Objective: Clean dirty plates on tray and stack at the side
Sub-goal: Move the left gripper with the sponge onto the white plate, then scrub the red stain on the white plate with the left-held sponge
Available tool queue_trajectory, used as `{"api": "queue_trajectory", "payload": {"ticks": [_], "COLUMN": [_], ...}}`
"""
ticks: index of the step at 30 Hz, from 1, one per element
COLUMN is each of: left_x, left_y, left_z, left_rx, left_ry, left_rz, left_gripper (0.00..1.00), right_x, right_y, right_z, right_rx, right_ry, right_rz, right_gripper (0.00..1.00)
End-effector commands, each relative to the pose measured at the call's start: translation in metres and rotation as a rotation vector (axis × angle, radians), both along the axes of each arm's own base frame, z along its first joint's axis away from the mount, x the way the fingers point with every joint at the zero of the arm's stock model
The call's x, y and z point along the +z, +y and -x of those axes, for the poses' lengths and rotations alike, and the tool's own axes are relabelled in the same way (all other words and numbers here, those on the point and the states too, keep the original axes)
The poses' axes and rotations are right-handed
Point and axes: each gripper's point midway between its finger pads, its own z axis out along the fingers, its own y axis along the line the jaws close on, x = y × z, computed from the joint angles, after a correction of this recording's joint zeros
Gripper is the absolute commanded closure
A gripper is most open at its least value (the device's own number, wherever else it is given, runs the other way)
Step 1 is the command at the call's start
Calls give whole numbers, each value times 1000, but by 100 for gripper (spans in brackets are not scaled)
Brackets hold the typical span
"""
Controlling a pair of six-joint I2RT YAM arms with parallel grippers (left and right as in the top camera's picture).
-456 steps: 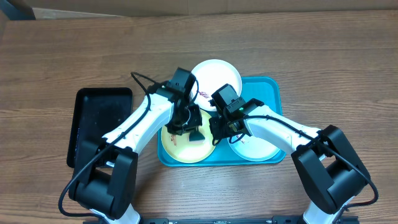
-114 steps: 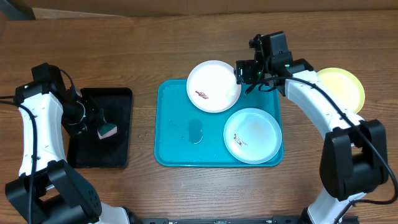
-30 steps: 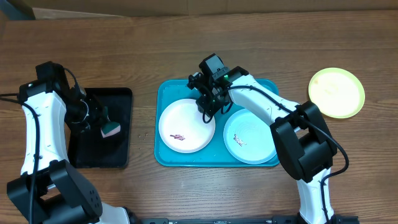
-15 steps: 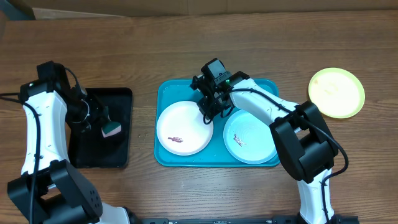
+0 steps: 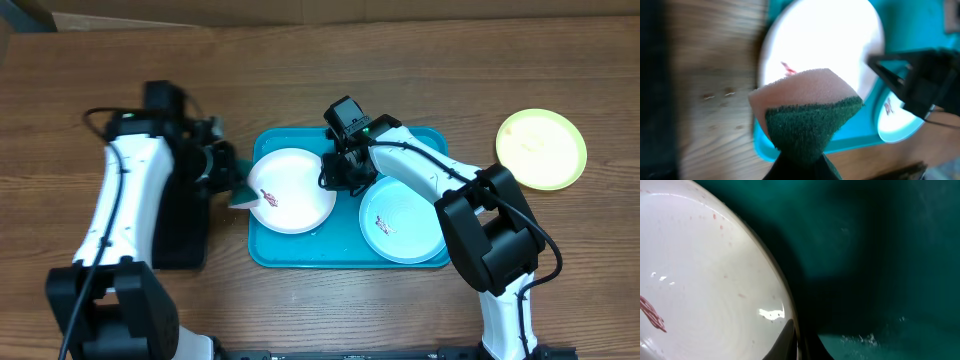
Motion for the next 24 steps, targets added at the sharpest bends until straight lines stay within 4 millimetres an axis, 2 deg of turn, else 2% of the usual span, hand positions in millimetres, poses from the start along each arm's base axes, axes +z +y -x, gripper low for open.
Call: {"api": "queue_trajectory", "payload": {"ticks": [1, 6, 9, 12, 17, 24], "left_x": [6, -1, 1, 0, -14, -49], "left_y": [-40, -58, -79, -92, -83, -86], "left_z": [1, -6, -9, -14, -22, -31], "left_rx": [-80, 5, -46, -71, 63, 52], "left_ry": [-32, -37, -82, -124, -103, -47], "left_rz": [38, -84, -78, -103, -208, -224], "left_gripper": [96, 96, 96, 96, 96, 96], "right_x": [-23, -22, -14, -6, -4, -3], "right_y": [-28, -63, -70, -72, -67, -56], "right_z": [7, 5, 6, 9, 15, 21], "right_rx": [-111, -232, -248, -234, -64, 11], "right_ry": [41, 45, 53, 56, 40, 57], "right_rz": [133, 270, 286, 290, 288, 232], "right_gripper": [96, 96, 96, 96, 96, 96]}}
